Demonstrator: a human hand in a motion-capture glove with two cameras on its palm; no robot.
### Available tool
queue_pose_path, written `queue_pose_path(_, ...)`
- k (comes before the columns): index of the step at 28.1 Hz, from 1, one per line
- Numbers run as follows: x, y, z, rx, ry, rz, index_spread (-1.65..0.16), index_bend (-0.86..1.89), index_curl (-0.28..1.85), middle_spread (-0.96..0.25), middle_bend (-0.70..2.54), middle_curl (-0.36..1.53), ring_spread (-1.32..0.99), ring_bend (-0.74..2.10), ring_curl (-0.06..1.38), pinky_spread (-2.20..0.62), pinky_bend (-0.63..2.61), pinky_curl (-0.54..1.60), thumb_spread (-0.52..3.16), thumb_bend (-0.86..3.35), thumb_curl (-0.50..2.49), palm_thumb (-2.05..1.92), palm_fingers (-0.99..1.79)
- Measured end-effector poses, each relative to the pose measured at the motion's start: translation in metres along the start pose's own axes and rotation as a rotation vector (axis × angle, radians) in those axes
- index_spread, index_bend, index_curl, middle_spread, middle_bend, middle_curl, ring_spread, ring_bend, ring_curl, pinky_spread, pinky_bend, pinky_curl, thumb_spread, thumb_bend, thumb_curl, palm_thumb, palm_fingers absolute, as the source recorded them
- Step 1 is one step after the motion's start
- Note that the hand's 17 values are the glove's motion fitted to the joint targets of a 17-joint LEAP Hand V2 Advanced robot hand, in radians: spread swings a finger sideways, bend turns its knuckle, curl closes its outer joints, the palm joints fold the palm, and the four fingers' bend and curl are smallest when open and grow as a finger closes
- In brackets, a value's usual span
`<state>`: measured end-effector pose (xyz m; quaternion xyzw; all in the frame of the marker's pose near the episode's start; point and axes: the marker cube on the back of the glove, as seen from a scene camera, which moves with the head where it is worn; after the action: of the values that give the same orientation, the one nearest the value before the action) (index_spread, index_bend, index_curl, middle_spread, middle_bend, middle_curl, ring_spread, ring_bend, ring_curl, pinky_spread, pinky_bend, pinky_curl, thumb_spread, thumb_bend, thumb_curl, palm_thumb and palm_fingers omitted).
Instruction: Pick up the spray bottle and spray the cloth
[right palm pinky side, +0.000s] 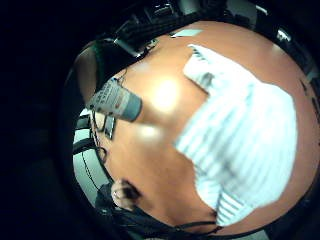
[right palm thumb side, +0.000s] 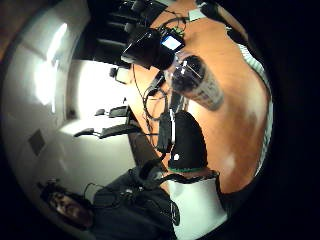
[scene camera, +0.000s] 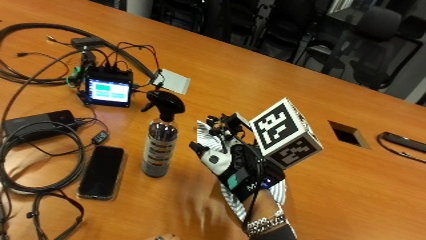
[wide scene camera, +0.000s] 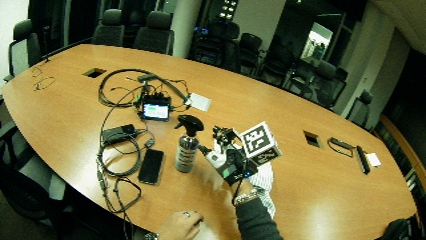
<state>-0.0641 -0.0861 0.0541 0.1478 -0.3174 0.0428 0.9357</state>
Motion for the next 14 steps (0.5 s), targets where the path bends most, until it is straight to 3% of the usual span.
queue_pose_path(7, -0.027, 0.042, -0.025, -0.086, 0.299, -0.073, -0.38, 0.24, 0.34, -0.06, 0.31, 0.41, -0.02, 0.25, 0.33, 0.23, 0.34, 0.33, 1.10, -0.05, 0.57, 0.53, 0.53)
queue_pose_path(14, -0.018, 0.090, -0.047, -0.131, 0.538, -0.070, -0.41, 0.23, 0.35, -0.05, 0.31, 0.40, 0.00, 0.18, 0.29, 0.24, 0.26, 0.31, 1.15, -0.04, 0.51, 0.47, 0.52)
